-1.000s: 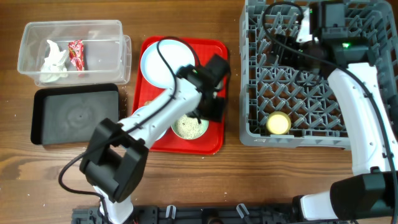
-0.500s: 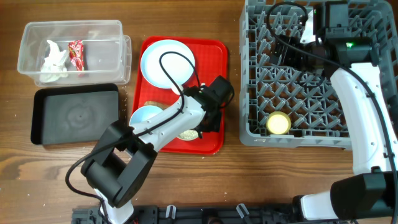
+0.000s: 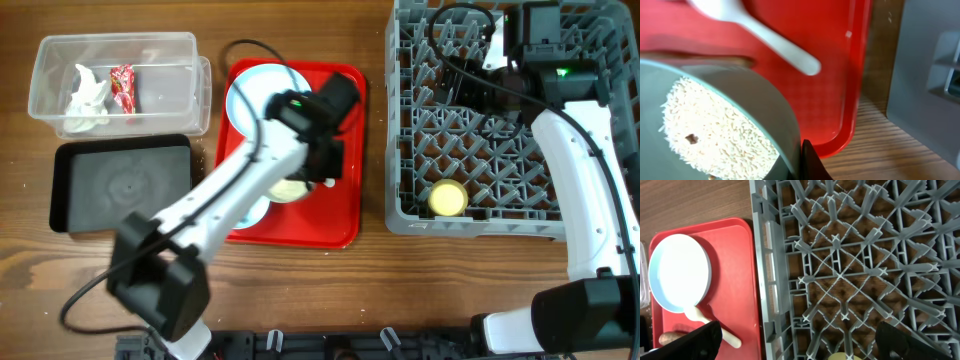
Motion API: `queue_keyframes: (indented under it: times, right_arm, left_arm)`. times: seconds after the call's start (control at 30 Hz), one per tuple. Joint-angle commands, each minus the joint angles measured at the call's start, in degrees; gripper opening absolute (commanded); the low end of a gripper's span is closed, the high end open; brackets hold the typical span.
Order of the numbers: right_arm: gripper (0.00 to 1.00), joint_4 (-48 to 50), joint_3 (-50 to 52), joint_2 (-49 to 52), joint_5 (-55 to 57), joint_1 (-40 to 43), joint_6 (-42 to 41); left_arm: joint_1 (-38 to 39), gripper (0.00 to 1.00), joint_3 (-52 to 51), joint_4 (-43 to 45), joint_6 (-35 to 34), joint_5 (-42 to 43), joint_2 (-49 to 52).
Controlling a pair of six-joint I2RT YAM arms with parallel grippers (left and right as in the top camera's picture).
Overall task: Sort waste into correct bins and load items into the dishwasher rack
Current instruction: 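Grasp the green bowl of rice with the left gripper, then tip the rice from the green bowl onto the black tray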
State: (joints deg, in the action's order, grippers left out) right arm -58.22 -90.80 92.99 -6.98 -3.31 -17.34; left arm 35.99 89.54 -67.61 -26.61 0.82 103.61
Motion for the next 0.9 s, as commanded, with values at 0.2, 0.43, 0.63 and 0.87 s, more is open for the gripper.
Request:
queue_keyframes:
  times: [0.2,0.43,0.63,0.87]
  right_arm:
    - [0.99,-0.61,-0.68,-0.52,0.96,-0.04,-0.59]
    - [1.0,-1.55,-0.68,-0.52,1.03,-0.04,0.85]
    - [1.0,-2.34,-0.68,-0.52,1.03,-0.04,0.81]
    - [1.0,-2.91,-0.68,-0.52,1.18,-0.04,0.85]
  left_arm:
    - [-27.1,0.04,1.22,-9.22,14.64,12.83,-10.21]
    - [-44.65,0.04,-1.51,-8.5,28.02,25.59,-10.19]
    - [-57.13,0.04,-10.4,2.62,32.41,41.9,-8.83]
    - [-61.92,0.04,-15.85,13.62,32.41,54.01,-0.31]
